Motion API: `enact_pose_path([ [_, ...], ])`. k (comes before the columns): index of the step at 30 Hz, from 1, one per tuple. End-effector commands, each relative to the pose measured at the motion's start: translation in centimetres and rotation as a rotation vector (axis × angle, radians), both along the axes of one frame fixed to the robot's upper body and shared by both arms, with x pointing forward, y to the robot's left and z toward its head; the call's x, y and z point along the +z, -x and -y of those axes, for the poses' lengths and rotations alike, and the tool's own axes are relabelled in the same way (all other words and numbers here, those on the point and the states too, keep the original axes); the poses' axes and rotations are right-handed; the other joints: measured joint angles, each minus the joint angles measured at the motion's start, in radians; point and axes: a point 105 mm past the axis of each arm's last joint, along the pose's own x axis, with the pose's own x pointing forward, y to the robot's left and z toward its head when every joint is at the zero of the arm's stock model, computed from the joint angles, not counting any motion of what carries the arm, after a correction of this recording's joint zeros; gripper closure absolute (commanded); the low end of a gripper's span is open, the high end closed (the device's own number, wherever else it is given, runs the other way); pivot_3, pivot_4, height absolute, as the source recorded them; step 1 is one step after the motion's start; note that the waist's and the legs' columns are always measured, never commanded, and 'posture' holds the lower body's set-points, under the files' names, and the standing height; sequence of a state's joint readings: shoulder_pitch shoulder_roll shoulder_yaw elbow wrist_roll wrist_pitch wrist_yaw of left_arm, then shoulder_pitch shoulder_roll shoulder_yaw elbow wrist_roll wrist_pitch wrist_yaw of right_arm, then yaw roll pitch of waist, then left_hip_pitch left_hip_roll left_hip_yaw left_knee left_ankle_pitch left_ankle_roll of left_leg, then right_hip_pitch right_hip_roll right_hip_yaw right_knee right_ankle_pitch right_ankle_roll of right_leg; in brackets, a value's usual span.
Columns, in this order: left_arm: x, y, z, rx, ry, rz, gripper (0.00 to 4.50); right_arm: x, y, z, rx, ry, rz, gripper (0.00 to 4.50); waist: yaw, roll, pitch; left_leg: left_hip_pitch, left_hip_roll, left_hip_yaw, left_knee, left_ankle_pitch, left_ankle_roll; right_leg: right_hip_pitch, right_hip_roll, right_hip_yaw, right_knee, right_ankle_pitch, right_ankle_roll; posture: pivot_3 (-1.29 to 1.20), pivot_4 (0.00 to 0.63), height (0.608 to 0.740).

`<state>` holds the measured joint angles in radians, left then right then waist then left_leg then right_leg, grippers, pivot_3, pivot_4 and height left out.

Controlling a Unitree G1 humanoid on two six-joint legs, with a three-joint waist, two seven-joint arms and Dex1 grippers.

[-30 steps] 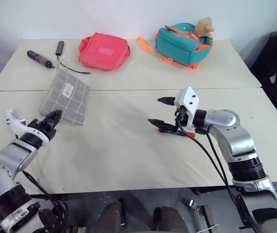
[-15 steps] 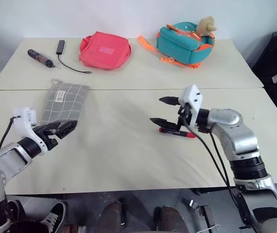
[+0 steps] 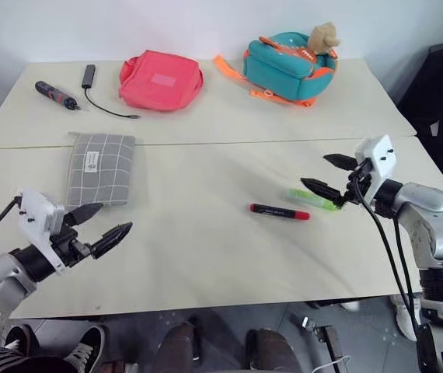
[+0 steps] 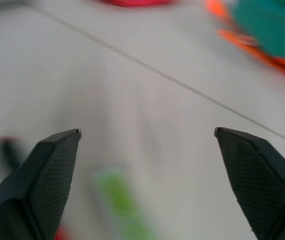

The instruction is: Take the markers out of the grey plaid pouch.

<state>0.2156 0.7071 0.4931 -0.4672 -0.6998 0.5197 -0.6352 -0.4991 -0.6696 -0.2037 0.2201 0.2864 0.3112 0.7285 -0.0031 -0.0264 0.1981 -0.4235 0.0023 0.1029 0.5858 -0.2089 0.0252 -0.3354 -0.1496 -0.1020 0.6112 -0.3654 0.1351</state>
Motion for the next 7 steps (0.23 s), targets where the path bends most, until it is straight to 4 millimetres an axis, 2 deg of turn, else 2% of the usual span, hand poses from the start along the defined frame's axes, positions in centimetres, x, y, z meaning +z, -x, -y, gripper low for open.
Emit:
enact_pose_path([
  [1,0.3,0.1,0.4,-0.03,-0.034,0.064,0.01,0.6,-0.7,3.8,-0.184,-0.01,0.085,0.0,0.003,0.0,0.0,0.0,0.0,0.0,0.001,0.0,0.0,0.0,0.0,0.0,0.0,0.0,0.0,0.0,0.15,0.74],
  [4,-0.3,0.2,0.7,-0.053,-0.057,0.072,0.01,-0.1,-1.1,5.5,-0.284,-0.058,0.103,0.0,-0.001,0.0,0.0,-0.001,0.001,0.0,0.003,0.0,0.001,0.0,-0.001,0.0,0.0,0.001,0.0,0.0,0.15,0.74],
  [7,-0.8,0.3,1.0,-0.072,-0.063,0.052,0.01,-1.1,-1.5,6.4,-0.345,-0.054,0.093,0.0,-0.004,0.001,0.0,-0.001,0.002,0.001,0.003,0.0,0.001,0.0,0.0,0.0,0.001,0.002,0.0,0.0,0.15,0.74],
])
